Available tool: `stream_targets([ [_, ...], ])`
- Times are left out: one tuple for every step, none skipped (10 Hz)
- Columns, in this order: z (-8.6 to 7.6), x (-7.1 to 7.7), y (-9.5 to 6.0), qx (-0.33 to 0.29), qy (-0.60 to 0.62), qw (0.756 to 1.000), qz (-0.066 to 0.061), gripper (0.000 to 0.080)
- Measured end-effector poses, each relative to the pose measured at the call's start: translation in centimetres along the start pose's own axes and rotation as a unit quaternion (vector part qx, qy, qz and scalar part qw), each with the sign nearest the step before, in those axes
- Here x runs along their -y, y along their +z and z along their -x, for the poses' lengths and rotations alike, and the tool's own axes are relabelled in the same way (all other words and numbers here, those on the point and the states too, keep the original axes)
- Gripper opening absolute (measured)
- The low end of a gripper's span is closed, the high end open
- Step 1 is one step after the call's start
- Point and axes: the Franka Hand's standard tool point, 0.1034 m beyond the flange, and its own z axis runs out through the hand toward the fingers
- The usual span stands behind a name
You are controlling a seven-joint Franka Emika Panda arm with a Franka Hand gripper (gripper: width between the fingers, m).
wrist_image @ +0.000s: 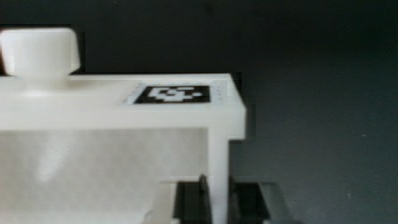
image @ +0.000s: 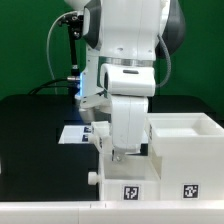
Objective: Assemble drawer
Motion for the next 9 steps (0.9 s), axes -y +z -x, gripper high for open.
stream_targets([
  [0.1,0.0,0.0,0.002,0.000,1.000,-0.005,0.0038],
  [0.6,0.5,-0.1,0.012,0.000,0.999,-0.044,0.0038],
  [0.8,0.3,-0.3,0.020,-0.005,0.997,-0.073,0.0038],
  [0.5,-0.2,-0.4,0.017,-0.008,0.998,-0.062,0.0038],
  [0.1,0.0,-0.4,0.016,-0.010,0.998,-0.061,0.0038],
  [0.0,0.0,-0.5,0.015,-0.011,0.998,-0.059,0.0038],
  [-0.1,-0.1,-0.7,0.013,-0.009,0.998,-0.053,0.0038],
  [-0.2,0.0,-0.7,0.012,-0.006,0.999,-0.049,0.0038],
  [-0.2,0.1,-0.6,0.010,-0.005,0.999,-0.047,0.0038],
])
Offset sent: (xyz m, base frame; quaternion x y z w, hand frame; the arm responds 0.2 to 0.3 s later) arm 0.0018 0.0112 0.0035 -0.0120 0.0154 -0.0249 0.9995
